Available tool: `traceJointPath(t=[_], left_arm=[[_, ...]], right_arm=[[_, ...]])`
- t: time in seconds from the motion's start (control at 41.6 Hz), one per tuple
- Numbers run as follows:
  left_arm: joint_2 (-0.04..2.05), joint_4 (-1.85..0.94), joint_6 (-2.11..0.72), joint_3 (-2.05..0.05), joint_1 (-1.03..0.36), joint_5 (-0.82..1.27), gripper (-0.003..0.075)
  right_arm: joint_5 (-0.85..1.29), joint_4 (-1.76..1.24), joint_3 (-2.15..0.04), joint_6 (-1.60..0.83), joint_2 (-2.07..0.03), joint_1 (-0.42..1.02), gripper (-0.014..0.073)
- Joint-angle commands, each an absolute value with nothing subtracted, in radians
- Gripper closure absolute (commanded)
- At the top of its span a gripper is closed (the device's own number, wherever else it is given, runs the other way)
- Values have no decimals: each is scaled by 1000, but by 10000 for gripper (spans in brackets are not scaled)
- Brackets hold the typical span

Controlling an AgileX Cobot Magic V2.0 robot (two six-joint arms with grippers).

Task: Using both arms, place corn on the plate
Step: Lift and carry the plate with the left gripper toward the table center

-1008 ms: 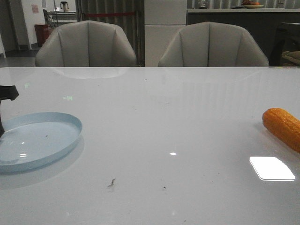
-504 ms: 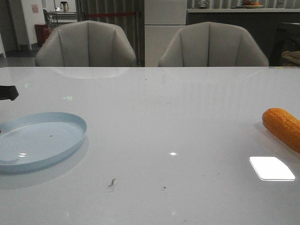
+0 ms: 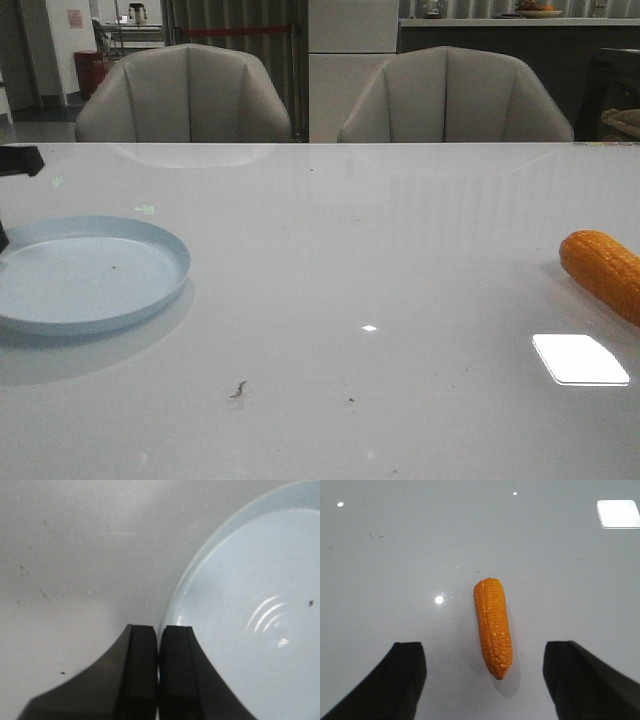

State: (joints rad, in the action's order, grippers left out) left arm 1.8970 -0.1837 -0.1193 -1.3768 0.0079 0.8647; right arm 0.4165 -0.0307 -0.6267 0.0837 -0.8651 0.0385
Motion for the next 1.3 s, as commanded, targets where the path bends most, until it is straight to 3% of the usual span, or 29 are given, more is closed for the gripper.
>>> traceJointPath(t=[0.0, 0.312, 0.84, 1.273], left_arm=[[1812, -255, -119, -1464, 1, 866, 627], [1806, -517, -163, -1571, -88, 955, 627], [1926, -539, -163, -1571, -409, 932, 627], [2014, -508, -129, -1571, -442, 877, 605]], right_arm=[[345, -33, -662, 80, -861, 38, -1], [345, -33, -662, 80, -861, 38, -1], [347, -33, -661, 80, -861, 38, -1], [369, -33, -661, 80, -861, 38, -1]])
